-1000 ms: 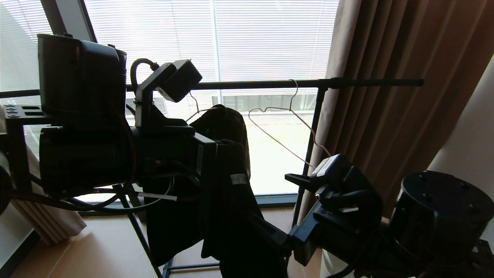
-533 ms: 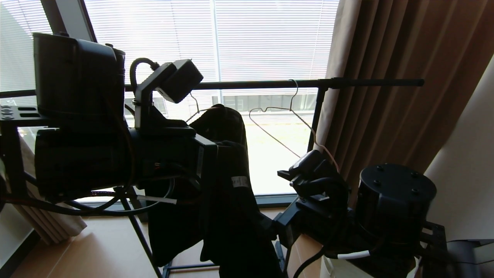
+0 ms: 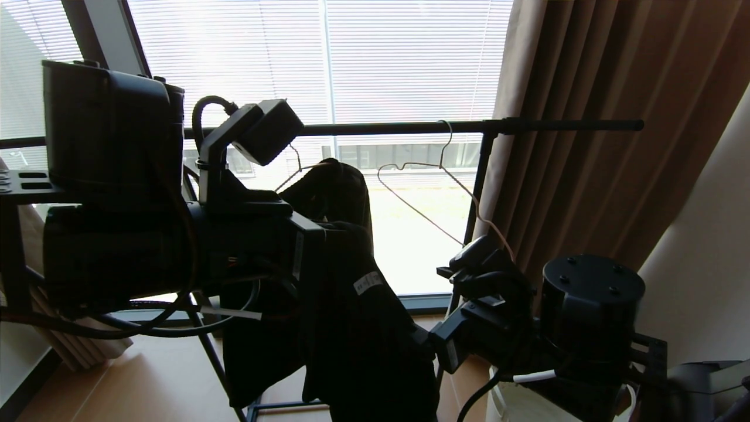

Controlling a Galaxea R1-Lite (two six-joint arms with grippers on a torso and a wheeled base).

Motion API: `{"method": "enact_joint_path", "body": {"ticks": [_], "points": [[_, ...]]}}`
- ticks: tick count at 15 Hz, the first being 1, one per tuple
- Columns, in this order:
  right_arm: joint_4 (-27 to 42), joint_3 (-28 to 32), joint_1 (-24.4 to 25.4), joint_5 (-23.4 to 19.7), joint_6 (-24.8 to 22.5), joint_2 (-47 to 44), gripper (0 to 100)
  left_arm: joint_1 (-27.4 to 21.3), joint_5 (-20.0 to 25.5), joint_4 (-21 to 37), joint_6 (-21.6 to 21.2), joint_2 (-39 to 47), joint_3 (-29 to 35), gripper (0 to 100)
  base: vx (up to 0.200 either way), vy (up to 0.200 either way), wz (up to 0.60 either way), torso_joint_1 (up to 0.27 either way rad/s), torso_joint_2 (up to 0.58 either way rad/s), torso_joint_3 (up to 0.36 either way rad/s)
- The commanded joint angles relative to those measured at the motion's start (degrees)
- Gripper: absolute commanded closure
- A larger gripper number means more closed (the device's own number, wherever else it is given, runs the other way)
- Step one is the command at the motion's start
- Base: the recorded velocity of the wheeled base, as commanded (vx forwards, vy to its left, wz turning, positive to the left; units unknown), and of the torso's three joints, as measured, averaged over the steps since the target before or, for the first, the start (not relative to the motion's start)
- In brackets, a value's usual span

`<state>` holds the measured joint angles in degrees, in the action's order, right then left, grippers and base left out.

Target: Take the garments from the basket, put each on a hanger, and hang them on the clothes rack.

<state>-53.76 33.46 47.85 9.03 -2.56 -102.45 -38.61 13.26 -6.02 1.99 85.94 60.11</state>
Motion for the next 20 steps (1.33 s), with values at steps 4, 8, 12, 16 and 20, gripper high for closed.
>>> {"method": "enact_joint_path", "body": {"ticks": [4,8,12,16,20], "points": [[-0.12,-0.77,-1.0,-0.07,0.89,0.15,100,0.02,0.18,-0.22,-0.05,-0.43,-0.79,100,0.0,0.0,0.0,0.0,0.0,0.0],[-5.13,-2.0,-3.9,0.11,4.23,0.5,100,0.11,0.89,-0.22,-0.14,-1.22,-4.83,100,0.0,0.0,0.0,0.0,0.0,0.0],[-5.92,-1.91,-5.22,0.46,4.49,3.48,100,0.11,5.72,-1.98,-1.28,-1.57,-12.3,100,0.0,0.0,0.0,0.0,0.0,0.0],[-5.65,-2.17,-5.05,0.55,4.49,5.68,100,0.02,10.2,-2.06,-3.31,-0.69,-14.76,100,0.0,0.0,0.0,0.0,0.0,0.0],[-5.3,-2.7,-5.05,0.63,4.49,8.58,100,0.02,10.73,-4.79,-3.57,-0.87,-17.31,0,0.0,0.0,0.0,0.0,0.0,0.0]]}}
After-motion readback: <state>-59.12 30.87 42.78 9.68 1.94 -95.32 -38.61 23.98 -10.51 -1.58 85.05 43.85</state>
